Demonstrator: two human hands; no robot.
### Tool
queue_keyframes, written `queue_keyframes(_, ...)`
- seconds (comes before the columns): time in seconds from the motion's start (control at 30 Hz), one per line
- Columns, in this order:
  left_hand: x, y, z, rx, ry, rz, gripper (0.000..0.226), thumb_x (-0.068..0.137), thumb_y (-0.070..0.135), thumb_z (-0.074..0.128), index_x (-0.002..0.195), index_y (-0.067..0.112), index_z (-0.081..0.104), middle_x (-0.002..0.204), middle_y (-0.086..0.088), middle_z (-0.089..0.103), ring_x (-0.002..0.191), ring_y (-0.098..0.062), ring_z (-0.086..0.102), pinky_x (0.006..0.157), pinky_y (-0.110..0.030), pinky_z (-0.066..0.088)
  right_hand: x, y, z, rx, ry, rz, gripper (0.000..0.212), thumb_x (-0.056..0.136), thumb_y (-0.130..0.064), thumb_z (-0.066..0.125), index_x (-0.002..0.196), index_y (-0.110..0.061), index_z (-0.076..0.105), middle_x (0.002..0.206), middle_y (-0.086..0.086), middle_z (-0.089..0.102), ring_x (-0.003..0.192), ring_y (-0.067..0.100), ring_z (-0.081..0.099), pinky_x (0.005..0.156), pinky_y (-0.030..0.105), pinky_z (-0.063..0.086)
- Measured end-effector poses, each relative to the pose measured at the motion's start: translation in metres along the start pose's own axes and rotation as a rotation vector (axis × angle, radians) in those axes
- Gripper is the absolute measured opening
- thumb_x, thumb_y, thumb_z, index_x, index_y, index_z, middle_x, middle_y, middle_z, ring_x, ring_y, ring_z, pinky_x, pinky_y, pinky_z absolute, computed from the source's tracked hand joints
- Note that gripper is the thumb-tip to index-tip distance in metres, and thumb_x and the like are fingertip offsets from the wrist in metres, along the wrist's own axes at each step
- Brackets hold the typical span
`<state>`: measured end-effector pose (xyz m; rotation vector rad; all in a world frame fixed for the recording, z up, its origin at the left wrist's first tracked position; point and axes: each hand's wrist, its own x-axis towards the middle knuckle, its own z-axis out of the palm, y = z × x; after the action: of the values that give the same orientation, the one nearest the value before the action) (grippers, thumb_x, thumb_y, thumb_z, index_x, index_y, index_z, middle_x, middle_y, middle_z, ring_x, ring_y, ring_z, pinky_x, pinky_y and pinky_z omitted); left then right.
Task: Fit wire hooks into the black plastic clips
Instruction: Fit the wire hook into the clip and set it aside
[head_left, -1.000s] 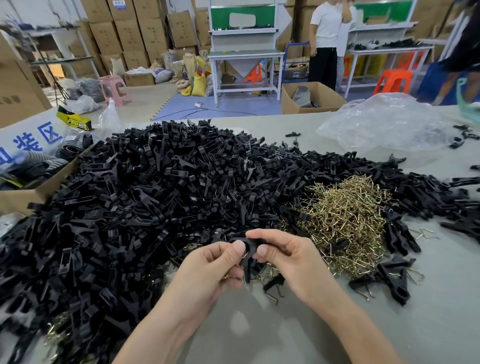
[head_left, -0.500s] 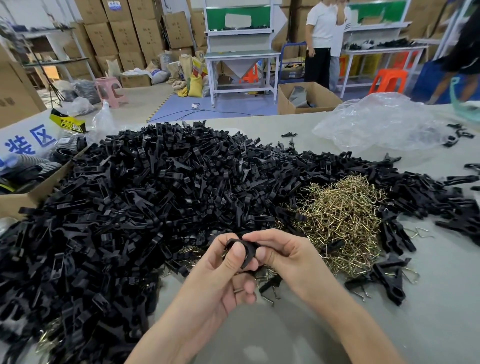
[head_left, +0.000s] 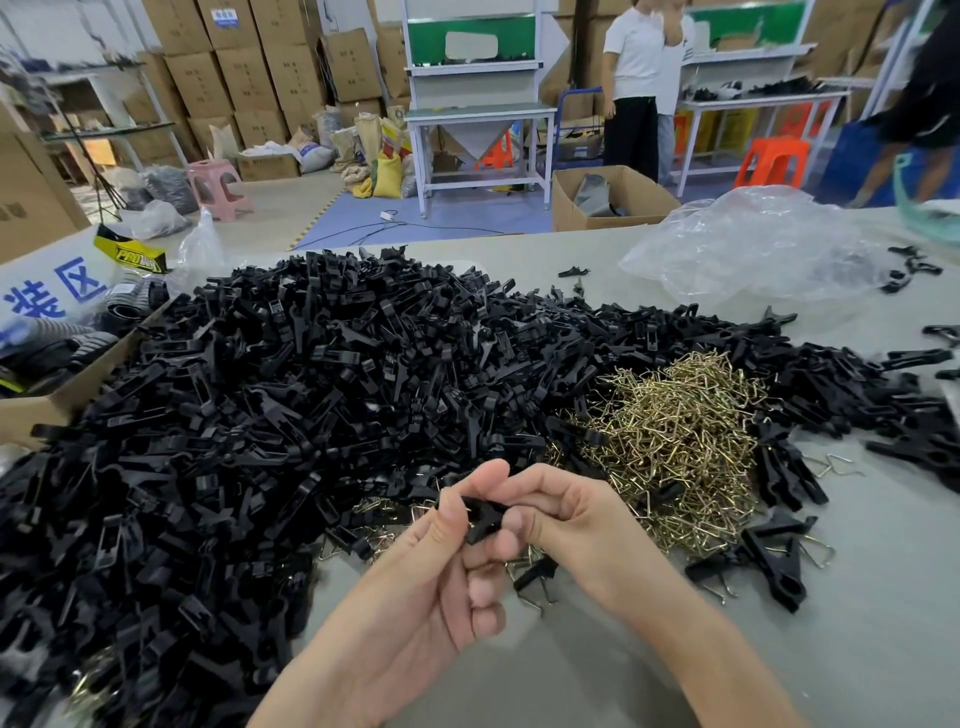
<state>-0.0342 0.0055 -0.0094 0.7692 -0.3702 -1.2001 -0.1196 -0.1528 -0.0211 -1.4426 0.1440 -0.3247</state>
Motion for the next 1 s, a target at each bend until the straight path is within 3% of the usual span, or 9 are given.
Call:
queue_keyframes(0.07, 0.000, 0.001, 0.001, -0.081, 0.013, 0.009, 0.067, 0.061, 0.043, 0.094, 0.121, 0.025, 0.071, 0.077, -0.004, 0.063, 0.052, -0.008, 0.053, 0.048, -0.022, 0.051, 0.000, 0.000, 0.002, 0.003, 0.013, -0.004, 0.018, 0.083, -0.025, 0.071, 0.100, -0.030, 0.078, 0.087, 0.001, 0.078, 0.086, 0.009, 0.069, 0.085, 0.022, 0.054)
queue_keyframes(0.13, 0.002, 0.001, 0.002, -0.201, 0.022, 0.013, 0.060, 0.060, 0.034, 0.096, 0.115, 0.020, 0.075, 0.074, -0.006, 0.060, 0.050, -0.008, 0.053, 0.047, -0.021, 0.051, 0.001, -0.001, 0.004, 0.026, 0.018, -0.005, 0.025, 0.086, -0.023, 0.070, 0.110, -0.025, 0.076, 0.099, 0.000, 0.079, 0.096, 0.010, 0.072, 0.088, 0.021, 0.053)
queue_keyframes(0.27, 0.005, 0.002, 0.002, -0.356, 0.024, 0.020, 0.052, 0.059, 0.025, 0.096, 0.106, 0.017, 0.076, 0.070, -0.003, 0.053, 0.048, -0.007, 0.048, 0.044, -0.021, 0.048, 0.002, 0.002, 0.009, 0.114, 0.003, 0.012, 0.034, 0.094, -0.020, 0.063, 0.127, -0.014, 0.067, 0.119, 0.008, 0.074, 0.115, 0.026, 0.068, 0.101, 0.035, 0.053)
queue_keyframes(0.43, 0.005, 0.003, 0.000, -0.367, 0.042, 0.024, 0.047, 0.059, 0.021, 0.097, 0.099, 0.014, 0.074, 0.069, -0.005, 0.051, 0.047, -0.008, 0.047, 0.042, -0.021, 0.047, 0.001, 0.001, 0.013, 0.154, 0.045, 0.042, 0.023, 0.089, -0.022, 0.066, 0.107, -0.029, 0.077, 0.103, 0.009, 0.075, 0.101, 0.021, 0.071, 0.090, 0.028, 0.055)
queue_keyframes(0.53, 0.005, 0.004, 0.001, -0.318, 0.065, 0.015, 0.044, 0.058, 0.022, 0.096, 0.097, 0.013, 0.076, 0.069, -0.005, 0.051, 0.046, -0.007, 0.047, 0.042, -0.020, 0.046, 0.001, 0.003, 0.012, 0.146, 0.049, 0.041, 0.022, 0.086, -0.022, 0.068, 0.106, -0.025, 0.078, 0.097, 0.017, 0.070, 0.098, 0.022, 0.071, 0.090, 0.029, 0.055)
queue_keyframes(0.83, 0.003, 0.006, 0.005, -0.250, 0.151, -0.012, 0.014, 0.088, 0.026, 0.069, 0.093, 0.014, 0.073, 0.066, -0.004, 0.051, 0.044, -0.007, 0.044, 0.042, -0.021, 0.045, 0.002, 0.006, 0.012, 0.166, 0.056, 0.040, 0.023, 0.083, -0.016, 0.067, 0.104, -0.012, 0.075, 0.090, 0.021, 0.064, 0.088, 0.023, 0.073, 0.086, 0.029, 0.057)
queue_keyframes(1.0, 0.006, 0.004, 0.003, -0.300, 0.124, -0.012, 0.016, 0.087, 0.028, 0.070, 0.094, 0.015, 0.076, 0.067, -0.002, 0.051, 0.045, -0.007, 0.046, 0.044, -0.021, 0.046, 0.003, 0.004, 0.012, 0.144, 0.074, 0.023, 0.027, 0.084, -0.017, 0.066, 0.109, -0.009, 0.072, 0.089, 0.023, 0.066, 0.088, 0.018, 0.073, 0.083, 0.024, 0.055)
